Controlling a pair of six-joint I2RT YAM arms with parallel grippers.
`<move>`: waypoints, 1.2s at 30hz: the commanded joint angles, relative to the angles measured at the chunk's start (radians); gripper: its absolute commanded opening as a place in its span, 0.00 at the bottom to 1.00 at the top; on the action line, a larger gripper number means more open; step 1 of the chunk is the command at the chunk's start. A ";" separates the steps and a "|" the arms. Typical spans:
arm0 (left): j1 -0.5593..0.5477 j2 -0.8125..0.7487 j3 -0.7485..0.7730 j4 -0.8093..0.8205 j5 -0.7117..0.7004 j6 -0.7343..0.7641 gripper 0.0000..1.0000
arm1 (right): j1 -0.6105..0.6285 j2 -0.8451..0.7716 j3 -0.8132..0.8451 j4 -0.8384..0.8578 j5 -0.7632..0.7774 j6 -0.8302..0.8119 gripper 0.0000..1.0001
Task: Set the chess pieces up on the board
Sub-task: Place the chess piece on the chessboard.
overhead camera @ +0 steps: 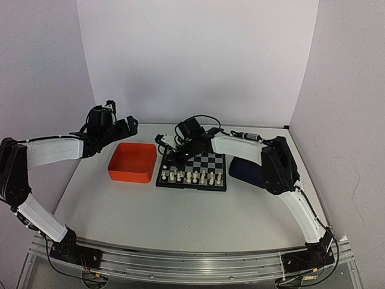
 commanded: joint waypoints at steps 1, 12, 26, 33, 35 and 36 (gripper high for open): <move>0.005 -0.033 0.011 -0.021 -0.034 0.019 1.00 | 0.001 0.031 0.046 0.017 -0.021 -0.022 0.00; 0.004 -0.019 0.013 -0.026 -0.045 0.020 1.00 | 0.002 0.039 0.028 0.017 -0.039 -0.028 0.00; 0.004 -0.021 0.008 -0.034 -0.060 0.017 1.00 | 0.006 0.045 0.009 0.015 -0.041 -0.040 0.00; 0.005 -0.033 -0.002 -0.040 -0.059 0.014 1.00 | 0.011 0.041 -0.010 0.015 -0.032 -0.043 0.01; 0.005 -0.033 -0.003 -0.041 -0.056 0.014 1.00 | 0.013 0.040 -0.015 0.015 -0.032 -0.042 0.01; 0.005 -0.032 -0.002 -0.044 -0.056 0.014 1.00 | 0.014 0.040 -0.018 0.015 -0.031 -0.042 0.01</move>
